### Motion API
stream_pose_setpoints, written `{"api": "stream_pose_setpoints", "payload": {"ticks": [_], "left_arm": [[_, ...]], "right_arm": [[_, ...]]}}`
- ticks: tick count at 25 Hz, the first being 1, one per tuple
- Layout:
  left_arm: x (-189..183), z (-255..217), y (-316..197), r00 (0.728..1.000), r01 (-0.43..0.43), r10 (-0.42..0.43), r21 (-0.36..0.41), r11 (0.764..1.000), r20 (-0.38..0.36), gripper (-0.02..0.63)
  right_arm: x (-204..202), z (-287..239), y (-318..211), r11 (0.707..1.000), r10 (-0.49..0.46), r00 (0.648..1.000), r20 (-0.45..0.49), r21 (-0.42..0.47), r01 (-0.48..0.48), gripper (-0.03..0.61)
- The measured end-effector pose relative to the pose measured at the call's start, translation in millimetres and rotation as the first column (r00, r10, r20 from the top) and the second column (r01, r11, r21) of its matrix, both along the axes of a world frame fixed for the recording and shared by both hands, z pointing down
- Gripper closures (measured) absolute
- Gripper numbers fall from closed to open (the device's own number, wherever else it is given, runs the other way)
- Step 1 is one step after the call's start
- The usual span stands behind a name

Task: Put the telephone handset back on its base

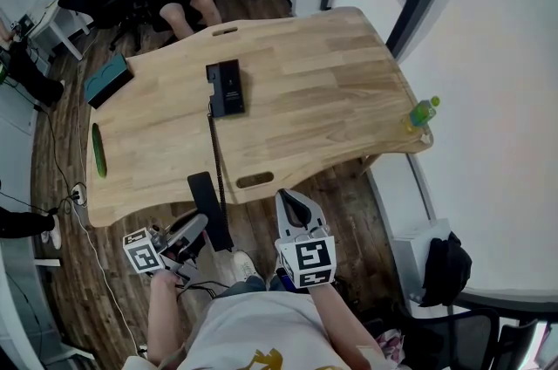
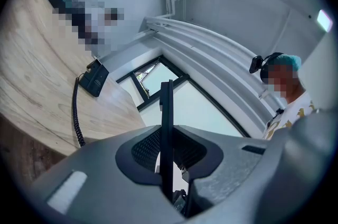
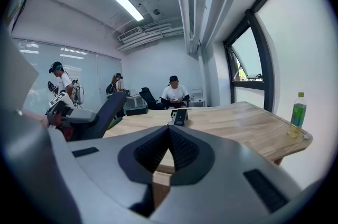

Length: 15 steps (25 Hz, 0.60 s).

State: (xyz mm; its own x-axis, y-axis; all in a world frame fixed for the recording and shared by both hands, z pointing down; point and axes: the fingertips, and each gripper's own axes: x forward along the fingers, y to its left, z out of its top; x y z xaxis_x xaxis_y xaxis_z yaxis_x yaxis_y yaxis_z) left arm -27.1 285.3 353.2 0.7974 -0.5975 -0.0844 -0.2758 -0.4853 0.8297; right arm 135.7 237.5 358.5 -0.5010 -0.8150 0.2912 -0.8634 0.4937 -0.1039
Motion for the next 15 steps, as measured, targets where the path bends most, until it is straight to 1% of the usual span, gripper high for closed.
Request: {"api": "stream_pose_setpoints", "payload": {"ticks": [4,6,9,12,15], "left_arm": [[3,2,3,1.000,-0.007,0.008,-0.006,1.000,0.007,0.545],[5,2,2,1.000,-0.011,0.011,-0.006,1.000,0.018,0.545],[7,1,0,1.000,0.000,0.000,0.003,1.000,0.030,0.545],[9,1,-2,0.999,0.009,-0.009,0.011,1.000,0.048,0.545],[9,1,-8,0.999,0.014,-0.014,0.016,1.000,0.051,0.545]], "right_arm": [[4,-1,3,1.000,-0.005,1.000,0.002,0.004,0.005,0.575],[7,-3,4,1.000,-0.011,1.000,-0.007,0.019,0.011,0.575],[12,-4,6,0.999,-0.018,1.000,-0.013,0.033,0.018,0.575],[17,-4,8,0.999,-0.023,1.000,-0.006,0.034,0.023,0.575],[21,-3,5,0.999,-0.026,1.000,-0.008,0.029,0.026,0.575]]}}
